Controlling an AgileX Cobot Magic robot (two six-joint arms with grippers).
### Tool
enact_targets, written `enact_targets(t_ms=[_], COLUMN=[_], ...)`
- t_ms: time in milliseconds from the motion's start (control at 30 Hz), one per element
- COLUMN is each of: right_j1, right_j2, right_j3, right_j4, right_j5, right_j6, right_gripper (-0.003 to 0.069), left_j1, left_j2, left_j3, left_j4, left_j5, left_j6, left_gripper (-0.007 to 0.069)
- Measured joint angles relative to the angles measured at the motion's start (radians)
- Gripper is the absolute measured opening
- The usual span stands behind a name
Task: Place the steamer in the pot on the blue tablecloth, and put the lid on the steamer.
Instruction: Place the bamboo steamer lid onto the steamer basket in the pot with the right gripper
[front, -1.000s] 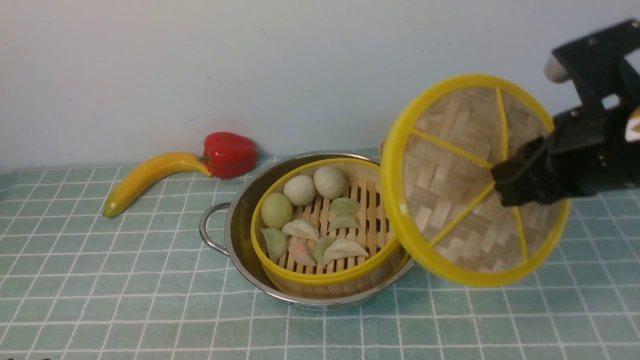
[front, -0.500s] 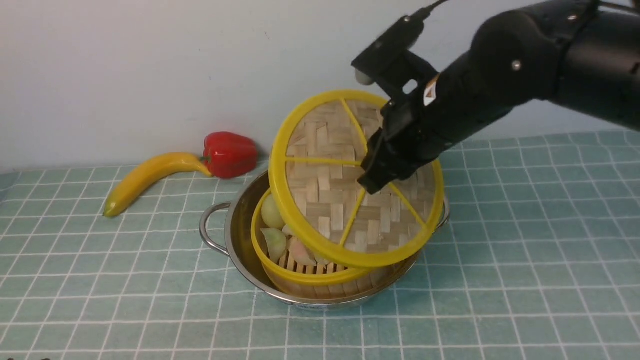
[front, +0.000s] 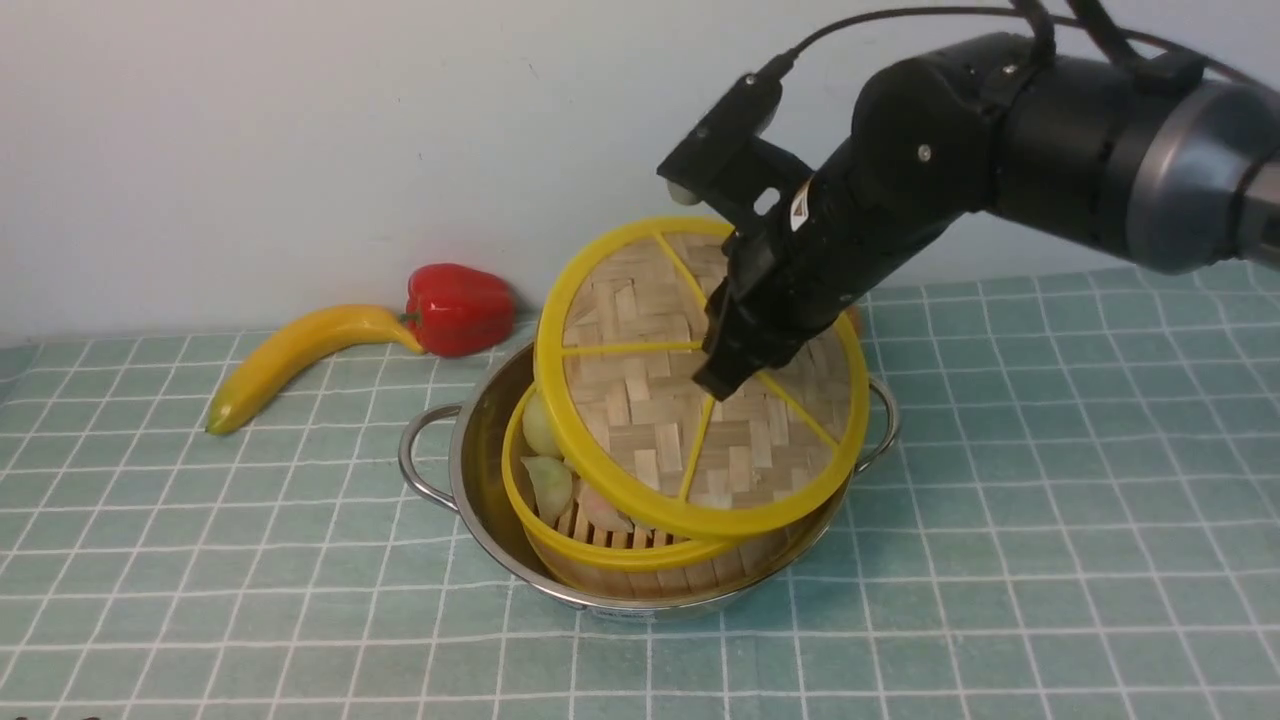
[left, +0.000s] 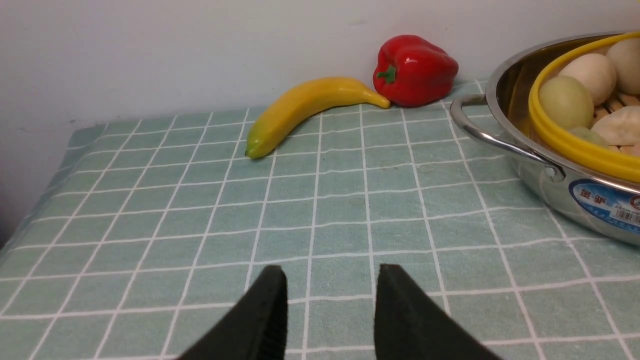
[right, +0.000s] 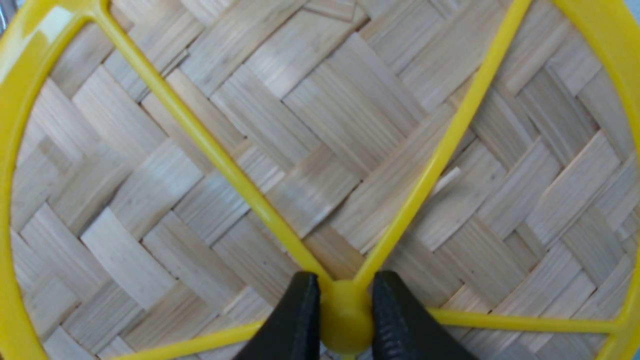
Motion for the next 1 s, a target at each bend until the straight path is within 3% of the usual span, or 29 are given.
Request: enact_targets(t_ms=[267, 1000], right_j1=[0.054, 0.054], right_j2=[0.000, 0.018], right_j3=[0.000, 0.000], right_j4=[-0.019, -0.068], right_j5=[-0.031, -0.113], right_j6=[-0.030, -0.032], right_gripper=[0.0148, 0.0148], left_j1=[0.000, 0.000], left_j2=[-0.001, -0.001], left_j3=[0.000, 0.000], left_j4=[0.000, 0.000], left_j5=[0.000, 0.000], left_j6=[0.000, 0.000], left_gripper=[0.0243, 0.0243])
